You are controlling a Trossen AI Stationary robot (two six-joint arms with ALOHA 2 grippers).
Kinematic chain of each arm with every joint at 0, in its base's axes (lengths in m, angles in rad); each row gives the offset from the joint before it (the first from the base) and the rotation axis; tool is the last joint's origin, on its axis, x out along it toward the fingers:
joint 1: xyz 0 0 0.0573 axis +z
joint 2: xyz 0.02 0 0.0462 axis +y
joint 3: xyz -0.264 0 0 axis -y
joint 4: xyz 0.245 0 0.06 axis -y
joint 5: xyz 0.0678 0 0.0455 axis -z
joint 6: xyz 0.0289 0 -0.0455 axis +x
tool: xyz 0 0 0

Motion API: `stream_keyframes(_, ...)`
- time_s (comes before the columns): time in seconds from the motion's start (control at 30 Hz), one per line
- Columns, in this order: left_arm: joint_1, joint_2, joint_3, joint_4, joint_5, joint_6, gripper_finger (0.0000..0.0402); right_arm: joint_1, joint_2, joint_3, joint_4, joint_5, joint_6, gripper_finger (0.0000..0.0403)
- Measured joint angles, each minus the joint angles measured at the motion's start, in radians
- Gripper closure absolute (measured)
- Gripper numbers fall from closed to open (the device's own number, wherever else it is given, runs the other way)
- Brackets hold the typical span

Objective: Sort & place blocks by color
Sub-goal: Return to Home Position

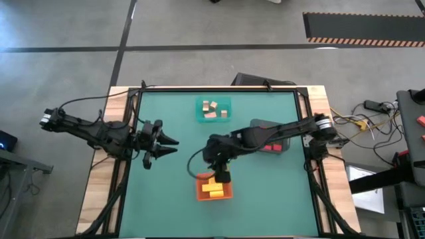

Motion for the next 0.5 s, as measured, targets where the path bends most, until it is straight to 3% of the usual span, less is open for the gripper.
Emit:
stream_keyframes(0.27,0.001,-0.091,-0.144,0.008,0.019,0.048,0.0388,-0.066,-0.258,-0.379,0.31,-0.003,0.006,0.0335)
stream_keyframes(0.5,0.001,-0.227,-0.258,0.024,0.019,0.081,0.0396,-0.128,-0.472,-0.606,0.398,0.036,0.099,0.036)
